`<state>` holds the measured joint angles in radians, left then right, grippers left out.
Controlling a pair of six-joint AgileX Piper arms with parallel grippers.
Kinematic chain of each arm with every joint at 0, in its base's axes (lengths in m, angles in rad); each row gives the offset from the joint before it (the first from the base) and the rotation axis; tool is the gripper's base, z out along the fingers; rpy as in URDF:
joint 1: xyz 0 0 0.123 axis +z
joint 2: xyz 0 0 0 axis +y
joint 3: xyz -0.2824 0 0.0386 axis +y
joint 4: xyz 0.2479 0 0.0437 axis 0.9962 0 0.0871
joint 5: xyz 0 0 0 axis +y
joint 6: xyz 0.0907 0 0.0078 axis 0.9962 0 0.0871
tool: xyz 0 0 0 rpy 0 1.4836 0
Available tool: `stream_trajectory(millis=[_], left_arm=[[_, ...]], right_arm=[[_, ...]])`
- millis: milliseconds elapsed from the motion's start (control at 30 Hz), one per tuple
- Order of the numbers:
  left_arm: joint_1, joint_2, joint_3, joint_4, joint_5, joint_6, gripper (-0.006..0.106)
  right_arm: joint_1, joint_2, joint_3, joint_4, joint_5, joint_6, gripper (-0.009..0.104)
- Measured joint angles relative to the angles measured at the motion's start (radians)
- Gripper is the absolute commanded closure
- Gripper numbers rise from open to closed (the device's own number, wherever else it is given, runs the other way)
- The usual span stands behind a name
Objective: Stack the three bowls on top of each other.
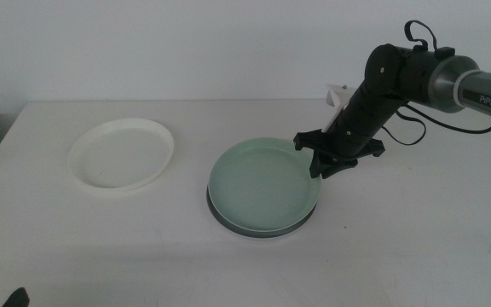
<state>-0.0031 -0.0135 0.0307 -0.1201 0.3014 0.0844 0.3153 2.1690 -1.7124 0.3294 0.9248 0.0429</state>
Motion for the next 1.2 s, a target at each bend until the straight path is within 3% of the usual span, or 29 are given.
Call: stream_trajectory(millis=[100,233,500,933,1200], left_arm=[[0.000,0.000,0.000,0.000,0.000,0.000,-0.004],[0.000,0.000,0.000,0.000,0.000,0.000,-0.004],[0.000,0.000,0.000,0.000,0.000,0.000,-0.004],[0.000,0.000,0.000,0.000,0.000,0.000,-0.004],[0.000,0.000,0.000,0.000,0.000,0.000,-0.004]], right_arm=[[0.000,-0.009,0.000,-0.001,0.022,0.000,0.048],[0.000,-0.094,0.000,-0.019,0.075,-0.021,0.037],[-0.003,-0.484,0.031,-0.040,0.254,-0.195,0.042],[-0.004,-1.190,0.486,-0.041,0.136,-0.220,0.048],[-0.004,-1.318,0.571,-0.044,0.117,-0.222,0.048]])
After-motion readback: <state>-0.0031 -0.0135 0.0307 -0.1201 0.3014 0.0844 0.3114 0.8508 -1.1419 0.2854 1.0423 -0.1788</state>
